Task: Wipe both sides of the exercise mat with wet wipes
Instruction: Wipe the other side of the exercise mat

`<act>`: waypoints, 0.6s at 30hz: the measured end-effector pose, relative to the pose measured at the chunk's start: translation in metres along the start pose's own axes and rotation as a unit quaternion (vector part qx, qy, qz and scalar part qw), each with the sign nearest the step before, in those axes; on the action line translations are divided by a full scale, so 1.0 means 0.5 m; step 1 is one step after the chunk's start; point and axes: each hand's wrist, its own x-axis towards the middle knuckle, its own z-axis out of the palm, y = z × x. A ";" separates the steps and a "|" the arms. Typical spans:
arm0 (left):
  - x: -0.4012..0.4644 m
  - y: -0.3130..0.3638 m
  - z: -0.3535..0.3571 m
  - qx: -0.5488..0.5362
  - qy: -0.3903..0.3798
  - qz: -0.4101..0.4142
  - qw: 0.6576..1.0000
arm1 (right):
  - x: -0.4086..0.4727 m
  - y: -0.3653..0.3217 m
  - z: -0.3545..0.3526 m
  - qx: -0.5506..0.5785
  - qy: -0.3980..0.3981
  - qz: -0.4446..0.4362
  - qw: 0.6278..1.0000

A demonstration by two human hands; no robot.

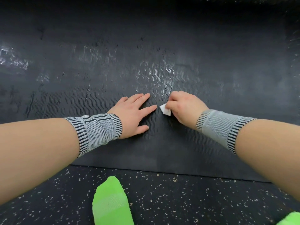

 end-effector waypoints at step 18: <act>0.040 -0.018 -0.020 -0.034 0.067 -0.005 0.997 | -0.052 -0.024 0.009 0.012 -0.010 -0.016 1.000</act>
